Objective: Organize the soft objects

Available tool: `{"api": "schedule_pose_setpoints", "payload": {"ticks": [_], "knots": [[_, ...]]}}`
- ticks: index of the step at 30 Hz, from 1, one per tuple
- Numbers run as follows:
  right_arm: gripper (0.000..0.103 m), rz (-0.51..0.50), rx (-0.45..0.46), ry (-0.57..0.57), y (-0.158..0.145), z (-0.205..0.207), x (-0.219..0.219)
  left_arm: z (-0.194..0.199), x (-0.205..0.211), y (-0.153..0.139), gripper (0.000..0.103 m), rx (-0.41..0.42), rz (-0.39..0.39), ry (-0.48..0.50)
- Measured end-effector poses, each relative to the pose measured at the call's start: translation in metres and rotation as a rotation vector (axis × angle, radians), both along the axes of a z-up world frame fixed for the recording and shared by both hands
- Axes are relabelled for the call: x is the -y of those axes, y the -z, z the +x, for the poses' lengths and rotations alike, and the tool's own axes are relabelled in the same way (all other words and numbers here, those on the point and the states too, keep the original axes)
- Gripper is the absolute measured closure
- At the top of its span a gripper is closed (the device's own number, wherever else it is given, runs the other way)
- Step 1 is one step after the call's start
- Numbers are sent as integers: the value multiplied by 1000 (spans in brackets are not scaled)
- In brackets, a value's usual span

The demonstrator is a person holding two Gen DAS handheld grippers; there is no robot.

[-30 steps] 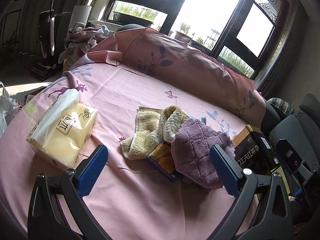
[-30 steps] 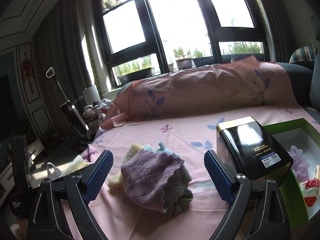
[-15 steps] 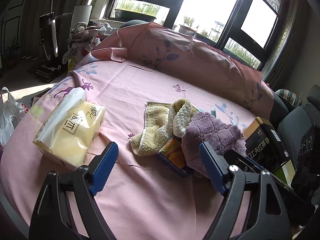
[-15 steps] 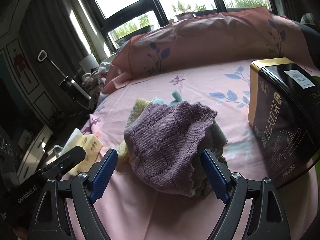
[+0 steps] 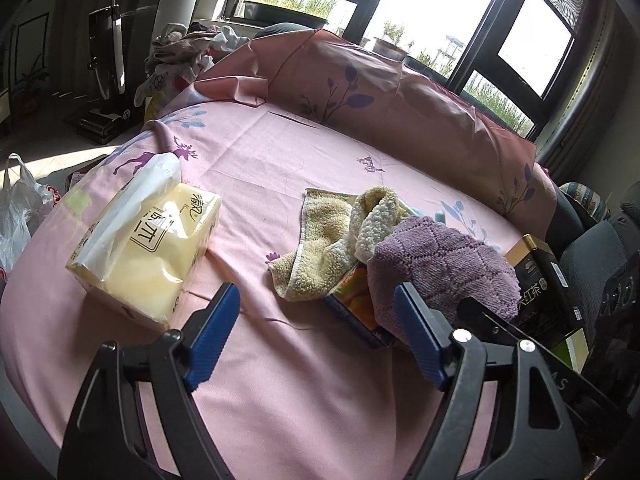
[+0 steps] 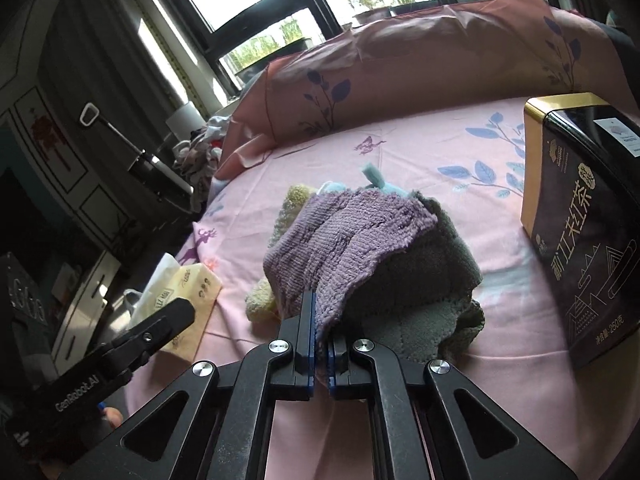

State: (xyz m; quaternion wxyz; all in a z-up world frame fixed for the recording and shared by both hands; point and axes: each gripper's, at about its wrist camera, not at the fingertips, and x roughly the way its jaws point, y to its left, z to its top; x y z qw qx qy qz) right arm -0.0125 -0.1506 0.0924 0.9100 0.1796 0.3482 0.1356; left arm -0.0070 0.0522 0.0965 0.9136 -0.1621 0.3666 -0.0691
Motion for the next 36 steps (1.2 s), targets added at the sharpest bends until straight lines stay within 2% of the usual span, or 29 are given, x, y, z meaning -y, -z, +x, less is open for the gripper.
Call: {"api": "schedule_pose_setpoints", "payload": {"ticks": [3, 9, 13, 15, 17, 21, 24, 26, 27, 30, 31, 33, 34, 35, 36], "knots": [[98, -1, 57, -24, -23, -15, -4, 0, -3, 0, 25, -6, -10, -8], [98, -15, 52, -37, -53, -39, -8, 4, -2, 5, 25, -46, 25, -8], [98, 11, 58, -109, -61, -48, -13, 3, 1, 6, 25, -48, 35, 13], [98, -34, 55, -120, -57, -47, -18, 3, 5, 7, 25, -56, 49, 23], [98, -62, 5, -121, -45, -40, -21, 3, 7, 9, 25, -62, 67, 30], [98, -57, -176, -182, 1, -19, -25, 4, 9, 10, 25, -70, 84, 35], [98, -158, -343, -204, 43, -7, -36, 5, 6, 11, 25, -83, 86, 39], [98, -235, -447, -179, 67, 0, -43, 6, 5, 11, 25, -91, 98, 34], [98, -251, -462, -176, 72, 2, -45, 6, 5, 11, 25, -94, 98, 36], [98, -267, -442, -185, 62, 0, -43, 4, 6, 12, 25, -105, 78, 61], [92, -259, -439, -182, 59, -1, -39, 4, 8, 12, 25, -108, 75, 72], [67, -272, -446, -147, 55, -2, -26, 3, 11, 12, 25, -117, 76, 93], [47, -284, -447, -116, 54, -2, -19, 3, 13, 13, 25, -123, 74, 105], [40, -286, -438, -73, 51, -3, -12, 3, 14, 14, 25, -132, 67, 119], [40, -271, -433, -34, 49, -2, -3, 3, 15, 14, 25, -141, 57, 134]]}}
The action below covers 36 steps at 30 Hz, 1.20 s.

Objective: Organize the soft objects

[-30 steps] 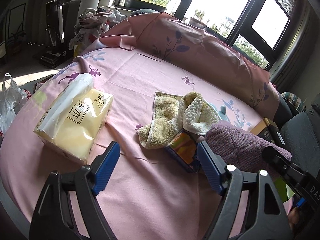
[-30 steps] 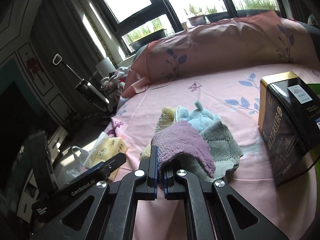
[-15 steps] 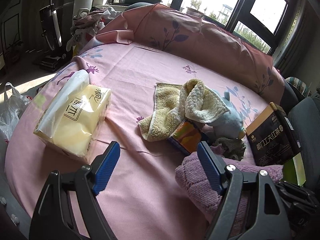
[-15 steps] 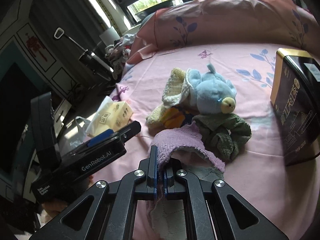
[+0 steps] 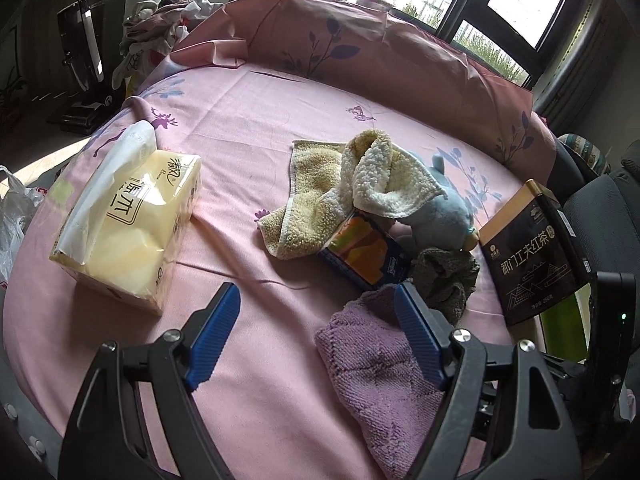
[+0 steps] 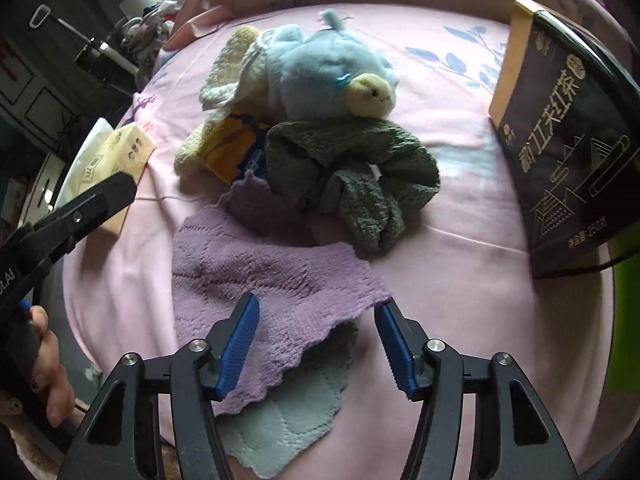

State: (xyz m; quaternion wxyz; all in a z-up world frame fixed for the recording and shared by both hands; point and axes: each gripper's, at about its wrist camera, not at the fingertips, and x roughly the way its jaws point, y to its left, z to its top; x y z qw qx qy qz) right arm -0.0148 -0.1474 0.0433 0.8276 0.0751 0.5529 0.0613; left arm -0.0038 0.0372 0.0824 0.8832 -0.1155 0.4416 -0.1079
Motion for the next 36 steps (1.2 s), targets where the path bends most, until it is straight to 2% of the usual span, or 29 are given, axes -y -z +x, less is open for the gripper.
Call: {"api": "schedule_pose_setpoints", "payload": {"ticks": [2, 5, 9, 11, 14, 16, 17, 18, 20, 23, 24, 25, 28, 33, 36], "knots": [[40, 51, -7, 62, -3, 3, 16, -1, 2, 0, 25, -11, -14, 14], [40, 149, 1, 86, -7, 2, 30, -5, 6, 0, 25, -27, -26, 50], [40, 252, -5, 60, -5, 2, 29, -10, 17, 17, 25, -130, -76, 130], [40, 273, -29, 43, 1, 6, 23, -15, 23, 30, 27, -180, -93, 157], [40, 272, -62, 48, 11, 9, 17, -25, 29, 48, 34, -243, -79, 161], [40, 278, -76, 52, 19, 13, 14, -33, 33, 50, 39, -219, -51, 159], [39, 286, -71, 62, 22, 15, 14, -34, 36, 50, 50, -208, -48, 177], [39, 291, -58, 71, 22, 14, 15, -34, 40, 51, 55, -219, -78, 214], [39, 293, -45, 62, 21, 13, 16, -32, 43, 55, 58, -231, -118, 235], [40, 289, -21, 21, 22, 11, 12, -33, 47, 53, 63, -205, -76, 226], [41, 299, -17, 8, 22, 9, 12, -34, 48, 52, 64, -198, -67, 233], [47, 321, -19, -5, 23, 8, 12, -34, 50, 52, 68, -192, -65, 241], [62, 479, -75, -30, 35, 7, 13, -36, 56, 52, 73, -174, -67, 255], [70, 469, -49, -29, 33, 0, 12, -41, 74, 47, 79, -109, -3, 278], [70, 491, -40, -19, 29, -2, 16, -43, 75, 41, 80, -81, -8, 280]]}}
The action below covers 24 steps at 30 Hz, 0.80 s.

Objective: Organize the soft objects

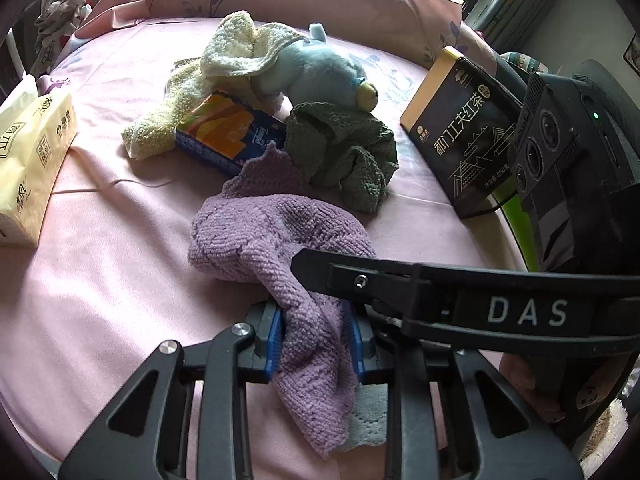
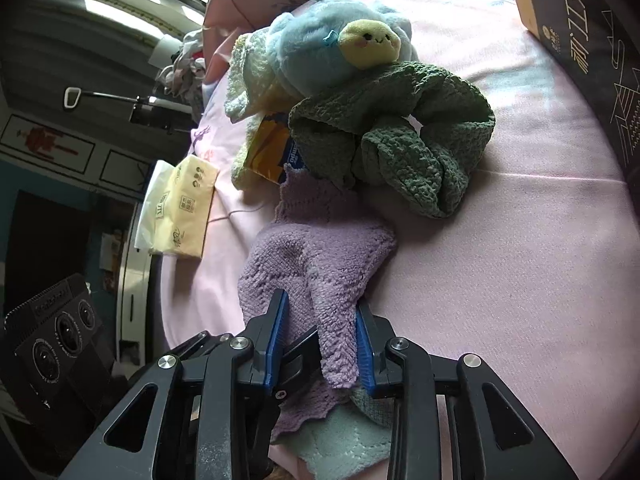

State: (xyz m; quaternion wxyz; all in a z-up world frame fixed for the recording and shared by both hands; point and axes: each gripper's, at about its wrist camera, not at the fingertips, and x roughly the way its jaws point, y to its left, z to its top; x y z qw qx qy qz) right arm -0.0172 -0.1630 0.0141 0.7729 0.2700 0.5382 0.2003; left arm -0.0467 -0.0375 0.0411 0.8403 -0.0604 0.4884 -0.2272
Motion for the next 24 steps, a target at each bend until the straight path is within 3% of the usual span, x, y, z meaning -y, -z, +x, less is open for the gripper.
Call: {"api": "schedule_pose_setpoints", "payload": {"ticks": [14, 24], "knots": [[70, -74, 301, 56, -88, -29, 22, -22, 20, -65, 81, 273, -116, 7], [70, -129, 459, 177, -132, -63, 65, -40, 69, -107, 81, 422, -103, 103]]}}
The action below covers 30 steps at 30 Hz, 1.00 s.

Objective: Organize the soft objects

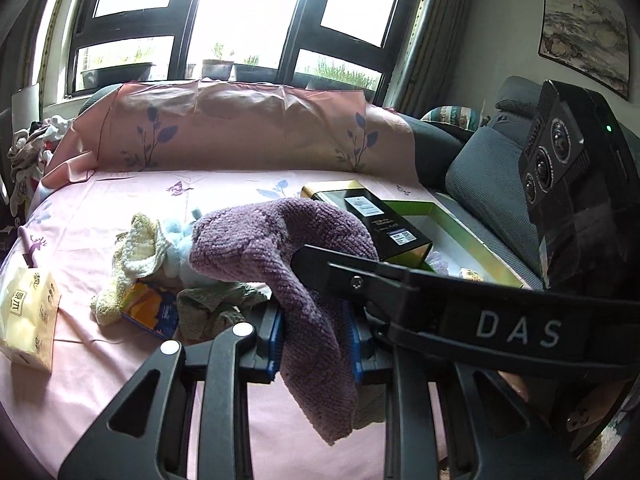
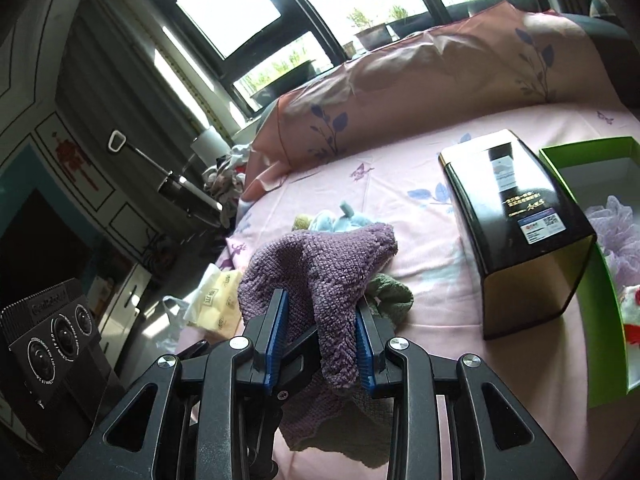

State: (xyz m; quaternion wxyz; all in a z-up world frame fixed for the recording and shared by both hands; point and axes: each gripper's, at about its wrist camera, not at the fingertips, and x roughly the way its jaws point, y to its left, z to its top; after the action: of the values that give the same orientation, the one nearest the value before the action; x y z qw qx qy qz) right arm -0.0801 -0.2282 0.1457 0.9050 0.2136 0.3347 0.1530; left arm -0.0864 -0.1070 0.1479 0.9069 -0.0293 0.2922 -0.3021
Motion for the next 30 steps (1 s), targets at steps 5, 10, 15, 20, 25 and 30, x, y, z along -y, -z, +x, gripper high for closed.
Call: {"api": "schedule_pose_setpoints", "payload": {"ticks": [5, 10, 15, 20, 25, 30], "knots": [[70, 26, 39, 44, -10, -12, 24, -6, 22, -11, 81, 45, 2, 35], [70, 13, 78, 103, -19, -20, 40, -6, 41, -18, 81, 66, 1, 75], [70, 7, 102, 160, -22, -29, 60, -5, 65, -23, 81, 91, 7, 125], [70, 14, 123, 229, -25, -39, 83, -4, 91, -26, 81, 104, 7, 182], [70, 11, 161, 296, -29, -49, 104, -5, 115, -31, 81, 130, 11, 230], [70, 26, 181, 356, -28, -56, 129, -6, 139, -32, 81, 140, 17, 283]]}}
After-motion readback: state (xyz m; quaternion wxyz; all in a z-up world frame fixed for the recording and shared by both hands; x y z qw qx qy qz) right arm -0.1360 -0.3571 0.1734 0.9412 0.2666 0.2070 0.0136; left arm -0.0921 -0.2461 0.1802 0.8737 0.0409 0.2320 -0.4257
